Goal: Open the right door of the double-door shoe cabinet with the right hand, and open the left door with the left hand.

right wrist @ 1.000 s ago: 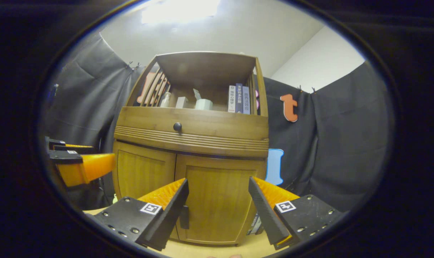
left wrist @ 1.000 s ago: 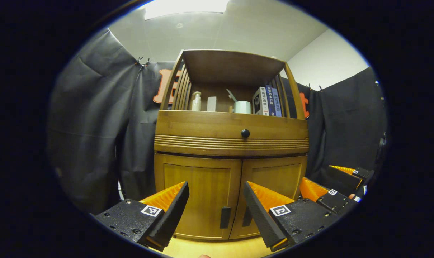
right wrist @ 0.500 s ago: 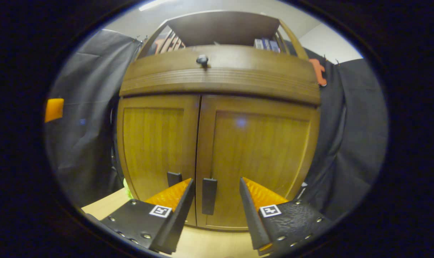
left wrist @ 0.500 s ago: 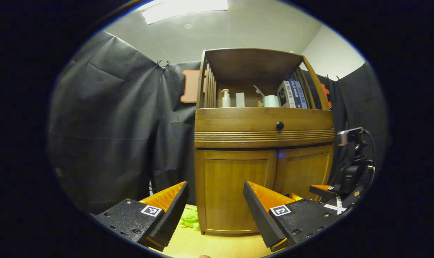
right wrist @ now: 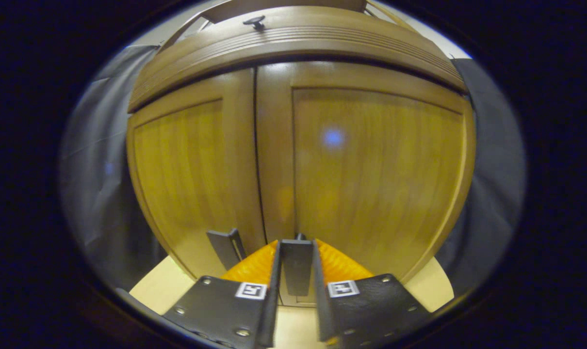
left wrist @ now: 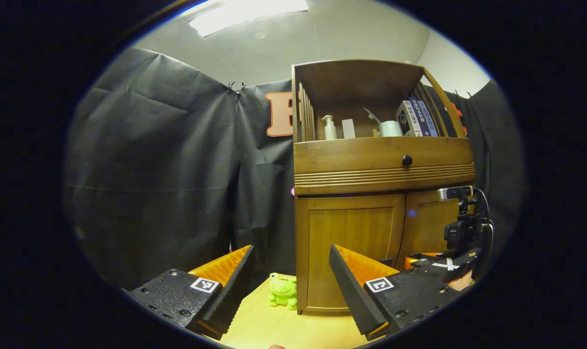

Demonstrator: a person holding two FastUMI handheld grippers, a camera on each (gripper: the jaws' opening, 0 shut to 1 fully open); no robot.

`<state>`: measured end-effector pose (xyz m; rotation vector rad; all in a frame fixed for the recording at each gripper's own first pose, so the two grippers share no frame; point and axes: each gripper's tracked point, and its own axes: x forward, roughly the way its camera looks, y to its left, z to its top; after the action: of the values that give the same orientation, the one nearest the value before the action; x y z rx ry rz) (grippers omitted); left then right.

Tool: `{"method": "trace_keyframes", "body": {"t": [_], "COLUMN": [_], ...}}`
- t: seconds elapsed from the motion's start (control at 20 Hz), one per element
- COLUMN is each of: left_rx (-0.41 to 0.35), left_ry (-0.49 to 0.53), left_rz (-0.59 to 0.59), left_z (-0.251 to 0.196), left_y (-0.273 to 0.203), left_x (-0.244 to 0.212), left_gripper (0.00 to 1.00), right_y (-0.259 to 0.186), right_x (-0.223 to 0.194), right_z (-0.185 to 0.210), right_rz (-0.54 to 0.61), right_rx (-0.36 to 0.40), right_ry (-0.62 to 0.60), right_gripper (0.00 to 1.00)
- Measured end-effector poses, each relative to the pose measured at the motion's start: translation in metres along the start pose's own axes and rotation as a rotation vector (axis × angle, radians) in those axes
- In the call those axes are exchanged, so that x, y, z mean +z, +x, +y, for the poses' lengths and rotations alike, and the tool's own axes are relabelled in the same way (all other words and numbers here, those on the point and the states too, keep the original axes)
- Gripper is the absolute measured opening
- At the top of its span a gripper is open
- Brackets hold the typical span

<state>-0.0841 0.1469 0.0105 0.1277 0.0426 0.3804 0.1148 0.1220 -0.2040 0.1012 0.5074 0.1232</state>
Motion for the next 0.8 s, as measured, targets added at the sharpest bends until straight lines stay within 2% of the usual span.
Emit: {"method": "trace_keyframes", "body": {"t": [0.05,0.15,0.8], "left_rx": [0.002,-0.005,-0.158], "left_ry": [-0.001,-0.006,-0.006], "left_rz": [0.002,0.006,0.001], "left_z": [0.001,-0.001,-0.047], "left_y": [0.0,0.001,-0.001], "left_x": [0.0,-0.002,-0.003], "left_gripper": [0.92,0.92,0.92], "right_y": [0.0,-0.004,-0.061], "right_x": [0.0,-0.002,-0.016], "right_z": [0.0,-0.003,-0.019], "right_rz": [0.001,-0.011,-0.031], "right_rx": [0.0,-0.006,-0.08], "right_ry": [-0.009,-0.007,0.069], "right_gripper": [0.33,0.29,0.28]}}
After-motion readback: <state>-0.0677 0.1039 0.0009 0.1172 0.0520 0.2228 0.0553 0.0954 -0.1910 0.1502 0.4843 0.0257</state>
